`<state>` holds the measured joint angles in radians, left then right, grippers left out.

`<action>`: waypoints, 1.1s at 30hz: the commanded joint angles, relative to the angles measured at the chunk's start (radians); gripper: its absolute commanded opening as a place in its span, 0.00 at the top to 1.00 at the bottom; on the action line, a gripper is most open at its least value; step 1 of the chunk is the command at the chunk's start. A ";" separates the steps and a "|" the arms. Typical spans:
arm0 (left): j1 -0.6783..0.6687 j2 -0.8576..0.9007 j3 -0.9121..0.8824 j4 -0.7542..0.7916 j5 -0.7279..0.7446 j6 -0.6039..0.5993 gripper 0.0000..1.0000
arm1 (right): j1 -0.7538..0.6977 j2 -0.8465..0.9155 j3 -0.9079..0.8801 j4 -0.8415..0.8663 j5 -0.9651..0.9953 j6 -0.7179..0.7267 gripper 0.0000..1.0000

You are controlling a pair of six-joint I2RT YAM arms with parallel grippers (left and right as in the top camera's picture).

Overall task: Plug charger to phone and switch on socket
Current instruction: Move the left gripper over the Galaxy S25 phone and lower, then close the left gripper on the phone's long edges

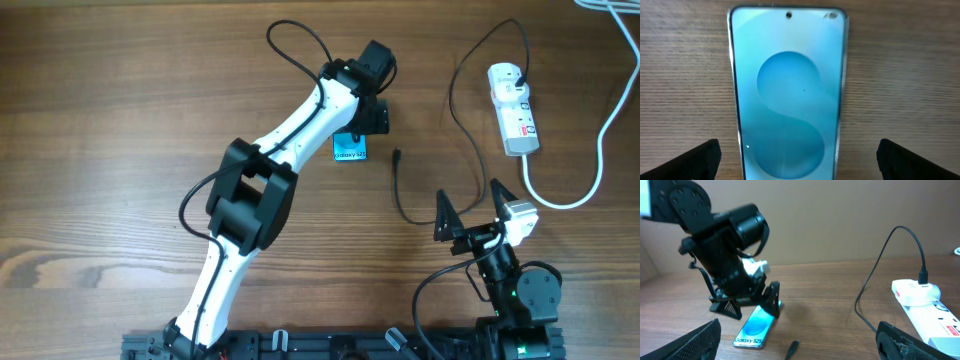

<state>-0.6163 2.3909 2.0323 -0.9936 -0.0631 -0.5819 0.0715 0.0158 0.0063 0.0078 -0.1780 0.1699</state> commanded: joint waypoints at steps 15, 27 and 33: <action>-0.014 0.086 0.014 0.006 -0.022 0.061 0.00 | 0.004 -0.005 -0.001 0.003 0.013 -0.011 0.00; 0.015 0.099 0.014 -0.029 -0.021 0.061 0.01 | 0.004 -0.005 -0.001 0.003 0.013 -0.011 0.00; 0.011 0.099 0.014 -0.027 0.010 0.061 0.00 | 0.004 -0.005 -0.001 0.003 0.013 -0.011 0.00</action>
<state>-0.6086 2.4424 2.0426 -1.0180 -0.0853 -0.5320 0.0715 0.0158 0.0063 0.0078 -0.1780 0.1699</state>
